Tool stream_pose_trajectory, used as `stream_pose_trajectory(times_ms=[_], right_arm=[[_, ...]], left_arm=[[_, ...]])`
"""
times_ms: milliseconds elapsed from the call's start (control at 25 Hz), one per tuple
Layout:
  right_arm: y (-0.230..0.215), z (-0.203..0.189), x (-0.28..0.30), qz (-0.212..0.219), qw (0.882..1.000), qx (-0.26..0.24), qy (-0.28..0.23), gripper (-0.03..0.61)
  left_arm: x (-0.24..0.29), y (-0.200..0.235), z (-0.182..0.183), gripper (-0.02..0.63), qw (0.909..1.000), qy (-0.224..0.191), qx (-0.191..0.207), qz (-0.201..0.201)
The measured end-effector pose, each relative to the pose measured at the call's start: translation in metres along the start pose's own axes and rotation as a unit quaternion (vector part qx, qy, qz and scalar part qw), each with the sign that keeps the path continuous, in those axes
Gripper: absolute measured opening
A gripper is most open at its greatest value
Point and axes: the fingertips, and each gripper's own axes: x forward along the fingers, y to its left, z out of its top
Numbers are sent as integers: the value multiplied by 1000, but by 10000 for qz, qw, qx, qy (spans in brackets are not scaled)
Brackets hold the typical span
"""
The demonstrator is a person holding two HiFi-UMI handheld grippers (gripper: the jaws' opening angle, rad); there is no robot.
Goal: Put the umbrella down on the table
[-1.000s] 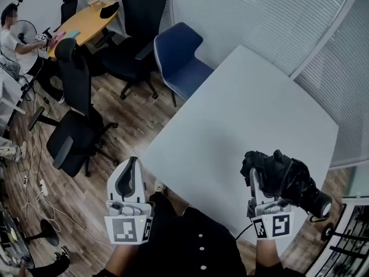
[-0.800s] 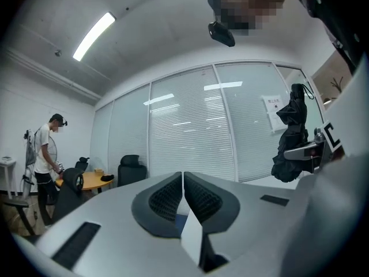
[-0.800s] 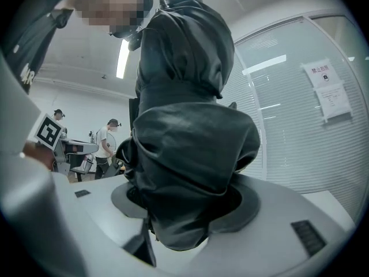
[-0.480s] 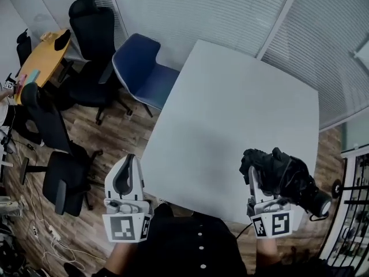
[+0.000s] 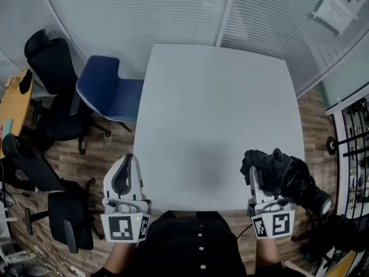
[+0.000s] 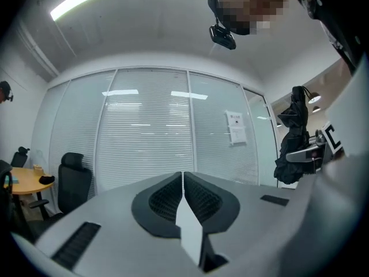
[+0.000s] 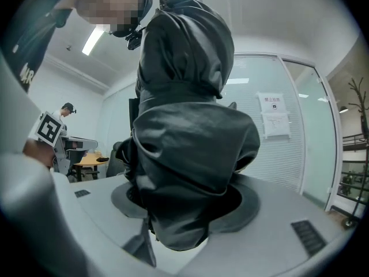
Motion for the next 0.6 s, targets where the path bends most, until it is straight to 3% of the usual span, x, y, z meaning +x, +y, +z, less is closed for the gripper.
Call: stream_pose_trajectory(times_ms=[120,240,600], right_arm=[[-7,-5,-20,-409,9991,-4,112,273],[-10,-8,-31,-579,9981,-30,192,273],[-18,-31,-32,-435,9971,21,620,272]], left_arm=[[14,-13,-4,23,9990,11,-23,-450],[20,-21,-8,23,9979,27,-70,-636],[25,-44,-19,23,9966,196,-115,-797]])
